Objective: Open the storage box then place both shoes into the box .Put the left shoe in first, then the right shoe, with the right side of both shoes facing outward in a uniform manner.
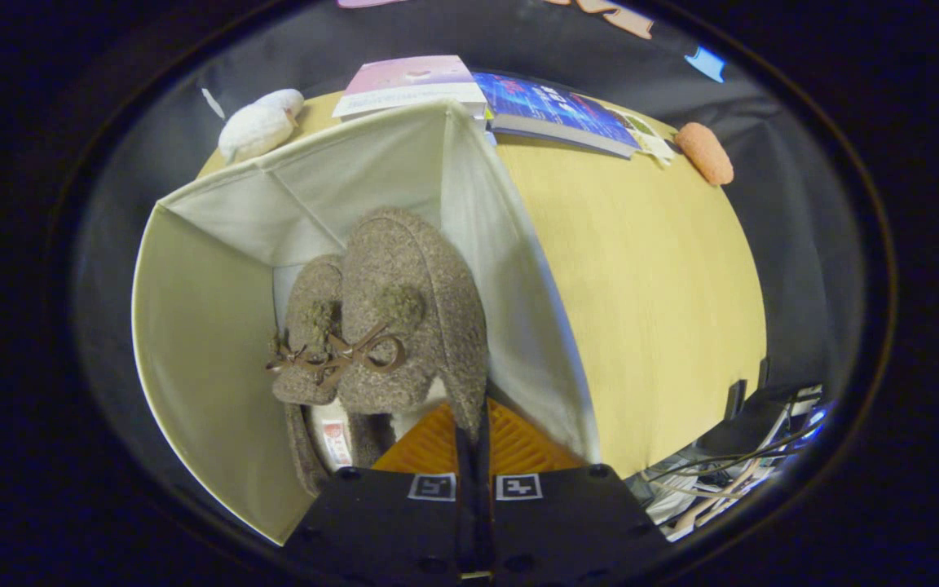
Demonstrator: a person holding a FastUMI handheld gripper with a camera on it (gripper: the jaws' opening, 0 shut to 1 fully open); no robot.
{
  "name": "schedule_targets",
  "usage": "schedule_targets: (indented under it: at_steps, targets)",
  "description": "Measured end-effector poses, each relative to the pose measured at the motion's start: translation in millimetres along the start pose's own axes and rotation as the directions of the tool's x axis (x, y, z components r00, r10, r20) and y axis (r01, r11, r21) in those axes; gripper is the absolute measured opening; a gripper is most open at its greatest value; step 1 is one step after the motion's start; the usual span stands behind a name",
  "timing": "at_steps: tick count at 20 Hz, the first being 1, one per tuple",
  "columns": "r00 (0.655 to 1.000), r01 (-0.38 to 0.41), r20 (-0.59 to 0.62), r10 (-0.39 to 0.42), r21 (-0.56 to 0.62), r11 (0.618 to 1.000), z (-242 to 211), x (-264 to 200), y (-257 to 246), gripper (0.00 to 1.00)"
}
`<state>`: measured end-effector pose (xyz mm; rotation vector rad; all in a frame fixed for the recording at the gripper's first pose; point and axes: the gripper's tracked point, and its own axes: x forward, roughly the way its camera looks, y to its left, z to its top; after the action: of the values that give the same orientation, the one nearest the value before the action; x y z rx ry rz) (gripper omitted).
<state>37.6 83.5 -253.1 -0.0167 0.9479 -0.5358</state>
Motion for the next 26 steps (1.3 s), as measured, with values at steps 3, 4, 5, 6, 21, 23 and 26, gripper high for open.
schedule_targets:
  at_steps: [3, 4, 5, 6, 21, 23, 26]
  targets:
    - [1.000, -0.011, 0.010, 0.011, -0.010, 1.000, 1, -1, 1, 0.15]
    - [1.000, -0.012, 0.016, 0.012, -0.013, 1.000, 1, 0, 0, 0.14]
    - [1.000, -0.019, 0.019, 0.019, -0.017, 1.000, 1, -1, 1, 0.12]
    - [0.999, -0.026, 0.019, 0.027, -0.018, 0.999, 0, -1, 2, 0.12]
    - [0.959, -0.268, 0.084, 0.271, -0.047, 0.962, 10, -20, 19, 0.11]
    - [0.942, -0.316, 0.100, 0.320, -0.053, 0.947, 16, -27, 21, 0.10]
    - [0.900, -0.407, 0.146, 0.412, -0.058, 0.911, 29, -44, 22, 0.06]
